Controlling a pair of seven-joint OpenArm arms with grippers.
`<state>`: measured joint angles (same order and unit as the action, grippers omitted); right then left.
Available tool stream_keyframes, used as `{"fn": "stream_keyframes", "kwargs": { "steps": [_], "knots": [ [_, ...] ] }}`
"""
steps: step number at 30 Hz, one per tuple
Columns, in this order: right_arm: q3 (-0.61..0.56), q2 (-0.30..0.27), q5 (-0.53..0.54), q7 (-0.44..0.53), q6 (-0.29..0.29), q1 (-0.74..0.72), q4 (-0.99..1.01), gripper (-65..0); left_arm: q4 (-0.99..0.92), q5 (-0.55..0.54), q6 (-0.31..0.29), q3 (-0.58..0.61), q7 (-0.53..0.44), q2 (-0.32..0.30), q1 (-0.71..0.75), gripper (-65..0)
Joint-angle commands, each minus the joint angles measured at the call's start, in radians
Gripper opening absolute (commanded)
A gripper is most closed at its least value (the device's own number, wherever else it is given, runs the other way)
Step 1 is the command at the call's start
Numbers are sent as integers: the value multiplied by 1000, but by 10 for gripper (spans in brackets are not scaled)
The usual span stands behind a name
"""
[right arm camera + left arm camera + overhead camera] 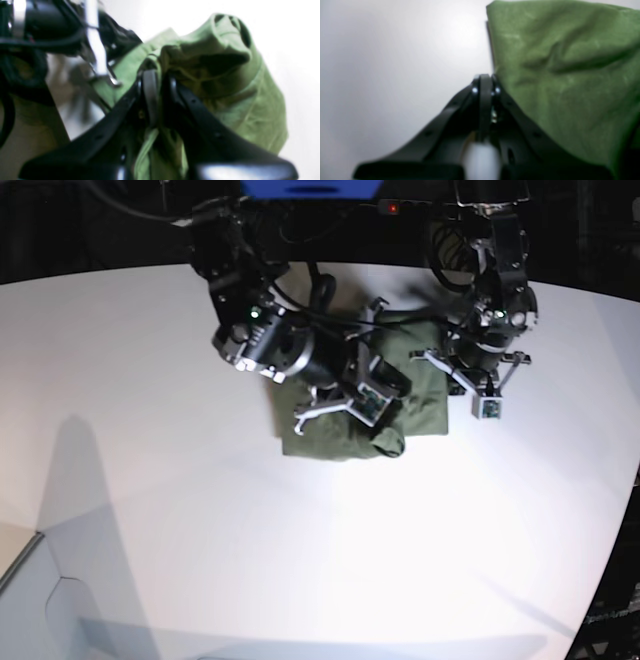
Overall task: Layout the t-shirt on the table in an organized manner, then fold the t-shirt properly
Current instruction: 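Fold the strip end held by the right gripper over toward the left gripper, then press the folded bundle flat with the right gripper while the left gripper lifts away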
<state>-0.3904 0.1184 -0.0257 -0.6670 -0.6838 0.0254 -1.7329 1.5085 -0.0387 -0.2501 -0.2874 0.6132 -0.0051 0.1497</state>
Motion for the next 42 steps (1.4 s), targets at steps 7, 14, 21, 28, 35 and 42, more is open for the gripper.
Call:
{"fn": "stream_keyframes", "kwargs": {
  "steps": [7, 14, 21, 28, 35, 42],
  "knots": [
    [-12, 39, 20, 37, -1, -138, 176, -650, 7, 6, 2, 3, 37, 1, 3, -649],
    [-12, 39, 22, 68, -1, -150, 236, -650, 5, 6, 2, 3, 37, 1, 3, -649],
    [-34, 39, 22, 66, -1, -177, 258, -523, 7, 4, 2, 3, 37, 1, -5, -649],
    [-89, 39, 25, 69, -3, -161, 138, -267, 7, 4, 2, 0, 37, 0, -3, -649],
    [69, 37, 20, 62, -3, -118, -26, -269, 8, 4, -2, -11, 37, -11, 4, -649],
    [137, 2, 23, 71, -3, -23, -22, -307, 50, 3, -5, -152, 37, -9, 15, -649]
  ]
}}
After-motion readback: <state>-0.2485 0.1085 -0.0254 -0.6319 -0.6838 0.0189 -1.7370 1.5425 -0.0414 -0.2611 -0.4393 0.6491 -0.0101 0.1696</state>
